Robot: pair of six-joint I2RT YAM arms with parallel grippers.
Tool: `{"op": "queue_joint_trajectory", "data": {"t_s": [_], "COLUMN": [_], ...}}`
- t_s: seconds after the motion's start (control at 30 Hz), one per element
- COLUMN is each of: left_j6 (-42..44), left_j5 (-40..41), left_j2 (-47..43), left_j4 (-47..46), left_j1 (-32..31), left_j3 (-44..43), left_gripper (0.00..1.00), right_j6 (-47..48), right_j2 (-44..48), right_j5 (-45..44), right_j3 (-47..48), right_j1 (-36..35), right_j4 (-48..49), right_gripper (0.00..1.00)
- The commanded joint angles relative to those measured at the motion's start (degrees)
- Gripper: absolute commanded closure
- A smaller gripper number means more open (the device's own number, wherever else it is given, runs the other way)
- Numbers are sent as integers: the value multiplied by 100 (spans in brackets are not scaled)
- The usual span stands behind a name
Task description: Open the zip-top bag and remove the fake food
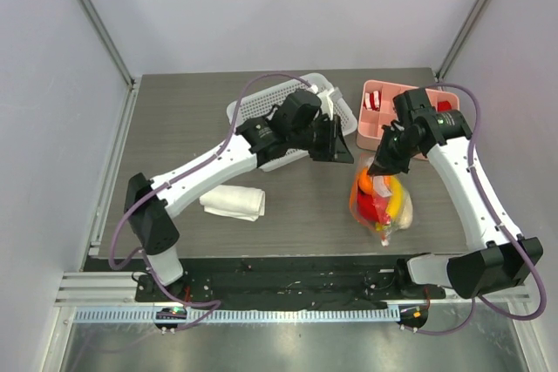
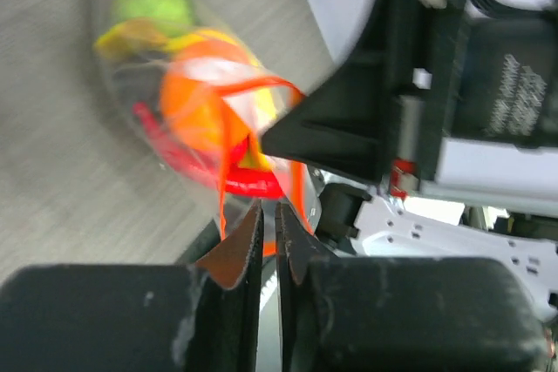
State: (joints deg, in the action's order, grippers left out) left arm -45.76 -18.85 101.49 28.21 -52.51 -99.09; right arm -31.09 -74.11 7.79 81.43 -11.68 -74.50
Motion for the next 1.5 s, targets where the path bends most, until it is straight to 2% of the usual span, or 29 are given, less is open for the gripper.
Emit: {"op": "queue_joint_trajectory", "data": {"t_s": [0.0, 0.27, 0.3, 0.4, 0.53, 0.67, 0.83, 0.9, 0.93, 1.03, 1.33, 1.4, 1.47], "left_j6": [-249, -891, -900, -1014, -1259, -1444, -1822, -1919, -1937, -1972, -2016, -2034, -1929], "left_j5": [-49, 48, 127, 592, 848, 962, 936, 927, 936, 1076, 524, 444, 409], "left_j2": [-262, -165, -156, -60, -25, 274, 493, 599, 695, 837, 1373, 1461, 1461], "left_j4": [-605, -1861, -1863, -1389, -1450, -537, -89, 158, 342, 597, 125, -51, -192], "left_j1": [-294, -532, -558, -576, -576, -602, -611, -611, -611, -611, -602, -602, -602], "left_j3": [328, 1233, 1260, 1365, 1656, 1270, 1147, 1033, 927, 777, 557, 610, 619], "left_gripper": [92, 90, 87, 89, 91, 71, 59, 47, 44, 43, 44, 51, 63], "right_j6": [156, -398, -406, -433, -450, -486, -652, -705, -749, -802, -890, -881, -864], "right_j2": [169, -16, -34, -104, -157, -122, -60, -16, 19, 89, 168, 221, 273], "right_j5": [653, 1031, 1075, 1145, 1304, 1172, 1119, 1146, 1146, 1154, 1233, 1233, 1181], "right_j3": [-13, -75, -14, 101, 119, 154, 75, -21, -57, -162, -426, -487, -575], "right_j1": [-18, -18, -18, -27, -18, -18, -27, -18, -18, -18, -18, -18, -27], "right_j4": [383, 568, 568, 568, 524, 559, 708, 866, 910, 1051, 1210, 1218, 1210], "right_gripper": [99, 99, 99, 99, 99, 99, 99, 99, 99, 99, 99, 99, 99]}}
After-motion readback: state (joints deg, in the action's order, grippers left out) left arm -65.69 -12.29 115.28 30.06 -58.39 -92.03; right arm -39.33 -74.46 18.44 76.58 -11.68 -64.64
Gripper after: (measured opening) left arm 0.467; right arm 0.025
